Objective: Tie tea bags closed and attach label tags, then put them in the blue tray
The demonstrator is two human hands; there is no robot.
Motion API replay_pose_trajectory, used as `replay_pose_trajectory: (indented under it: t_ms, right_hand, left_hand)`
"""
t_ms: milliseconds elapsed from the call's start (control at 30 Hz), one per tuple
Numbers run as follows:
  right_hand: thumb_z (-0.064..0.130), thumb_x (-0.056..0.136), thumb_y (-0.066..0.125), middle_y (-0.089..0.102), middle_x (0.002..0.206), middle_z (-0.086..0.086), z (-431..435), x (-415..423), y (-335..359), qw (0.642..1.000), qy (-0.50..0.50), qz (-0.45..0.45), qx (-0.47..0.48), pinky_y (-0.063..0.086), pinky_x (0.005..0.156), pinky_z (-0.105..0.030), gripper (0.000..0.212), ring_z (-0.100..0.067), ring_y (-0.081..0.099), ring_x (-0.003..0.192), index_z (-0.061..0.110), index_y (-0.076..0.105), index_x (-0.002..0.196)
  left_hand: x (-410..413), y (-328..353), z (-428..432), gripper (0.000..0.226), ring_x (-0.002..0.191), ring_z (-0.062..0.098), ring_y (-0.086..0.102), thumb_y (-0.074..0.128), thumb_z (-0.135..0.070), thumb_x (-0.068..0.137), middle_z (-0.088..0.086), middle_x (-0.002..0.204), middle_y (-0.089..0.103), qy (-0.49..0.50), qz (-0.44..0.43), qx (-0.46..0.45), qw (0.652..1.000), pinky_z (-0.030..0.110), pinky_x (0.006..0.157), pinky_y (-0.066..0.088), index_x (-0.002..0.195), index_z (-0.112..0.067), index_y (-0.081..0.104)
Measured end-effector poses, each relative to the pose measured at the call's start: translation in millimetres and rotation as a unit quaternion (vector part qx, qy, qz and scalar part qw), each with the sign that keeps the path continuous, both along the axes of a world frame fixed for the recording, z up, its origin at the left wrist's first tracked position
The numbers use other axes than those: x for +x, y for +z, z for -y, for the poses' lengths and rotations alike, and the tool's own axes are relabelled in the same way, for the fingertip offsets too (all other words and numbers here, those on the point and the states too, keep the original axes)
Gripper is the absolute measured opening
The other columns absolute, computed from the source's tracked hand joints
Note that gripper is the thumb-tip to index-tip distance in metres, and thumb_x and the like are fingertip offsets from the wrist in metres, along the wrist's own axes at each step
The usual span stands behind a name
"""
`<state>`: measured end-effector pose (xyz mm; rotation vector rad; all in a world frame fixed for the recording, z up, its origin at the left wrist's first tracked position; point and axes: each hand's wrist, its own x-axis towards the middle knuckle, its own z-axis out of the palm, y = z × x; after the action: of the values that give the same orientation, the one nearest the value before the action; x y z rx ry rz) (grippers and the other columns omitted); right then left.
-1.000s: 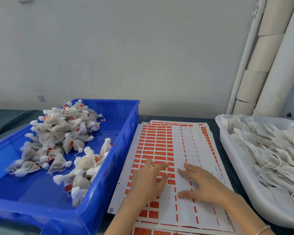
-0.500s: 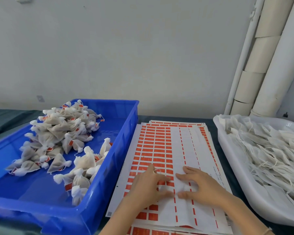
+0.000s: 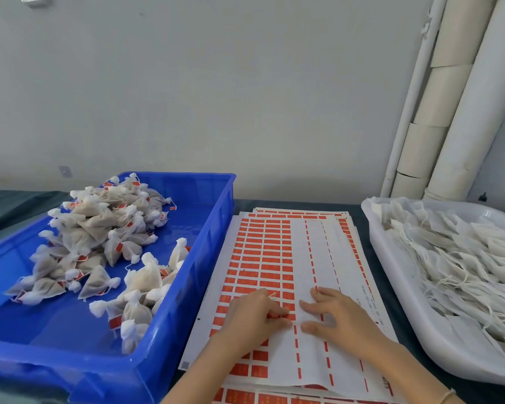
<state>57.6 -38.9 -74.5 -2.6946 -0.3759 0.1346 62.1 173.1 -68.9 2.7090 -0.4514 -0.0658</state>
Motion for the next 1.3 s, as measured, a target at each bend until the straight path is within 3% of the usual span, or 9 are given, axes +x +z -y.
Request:
replay_pose_trajectory:
  t_ms: [133, 300, 467, 567, 733, 1300]
  right_hand:
    - [0.07, 0.084, 0.046, 0.03, 0.153, 0.018, 0, -1, -4, 1.0, 0.006, 0.019, -0.021, 0.021, 0.115, -0.034, 0.057, -0.005, 0.022, 0.142, 0.046, 0.046, 0.135]
    - [0.064, 0.085, 0.052, 0.04, 0.149, 0.013, -1, 1, -2, 1.0, 0.004, 0.03, 0.003, 0.025, 0.111, -0.03, 0.05, -0.006, 0.031, 0.137, 0.042, 0.055, 0.129]
    - [0.061, 0.083, 0.056, 0.044, 0.146, 0.013, -3, -1, -2, 0.999, -0.008, 0.031, 0.019, 0.028, 0.109, -0.027, 0.047, -0.006, 0.036, 0.134, 0.04, 0.059, 0.126]
    - [0.061, 0.083, 0.056, 0.043, 0.147, 0.013, -3, 0, -2, 0.999, -0.011, 0.027, 0.022, 0.029, 0.11, -0.028, 0.049, -0.006, 0.036, 0.134, 0.039, 0.059, 0.127]
    - [0.061, 0.085, 0.055, 0.041, 0.148, 0.014, -4, -1, -1, 1.0, -0.01, 0.025, 0.016, 0.028, 0.111, -0.028, 0.048, -0.005, 0.034, 0.135, 0.04, 0.058, 0.128]
    - [0.061, 0.085, 0.056, 0.04, 0.148, 0.016, -6, -1, 0, 0.999, -0.016, 0.029, 0.017, 0.027, 0.112, -0.03, 0.047, -0.004, 0.032, 0.137, 0.041, 0.057, 0.128]
  left_hand:
    - [-5, 1, 0, 0.039, 0.078, 0.003, 0.046, 0.054, -0.053, 0.09, -0.019, 0.092, 0.048, -0.035, 0.031, 0.008, 0.999, 0.012, 0.066, 0.031, 0.126, -0.04, 0.059]
    - [-13, 1, 1, 0.037, 0.084, 0.002, 0.046, 0.05, -0.052, 0.093, -0.015, 0.107, 0.054, -0.047, 0.073, -0.005, 0.996, 0.005, 0.068, 0.026, 0.127, -0.04, 0.058]
    - [-14, -2, 11, 0.034, 0.086, 0.002, 0.048, 0.055, -0.052, 0.09, -0.015, 0.117, 0.056, -0.011, 0.09, -0.045, 0.995, 0.009, 0.082, 0.038, 0.12, -0.04, 0.064]
    - [-14, -5, 13, 0.032, 0.085, 0.002, 0.05, 0.056, -0.052, 0.089, -0.018, 0.113, 0.057, -0.005, 0.09, -0.055, 0.994, 0.008, 0.081, 0.038, 0.119, -0.042, 0.065]
    - [-10, -5, 14, 0.028, 0.079, 0.001, 0.05, 0.063, -0.052, 0.085, -0.027, 0.083, 0.047, 0.045, 0.055, -0.097, 0.993, 0.008, 0.068, 0.037, 0.11, -0.043, 0.069]
    - [-8, -4, 15, 0.017, 0.082, -0.001, 0.055, 0.067, -0.048, 0.083, -0.027, 0.091, 0.052, 0.086, 0.023, -0.147, 0.985, 0.005, 0.068, 0.04, 0.094, -0.036, 0.072]
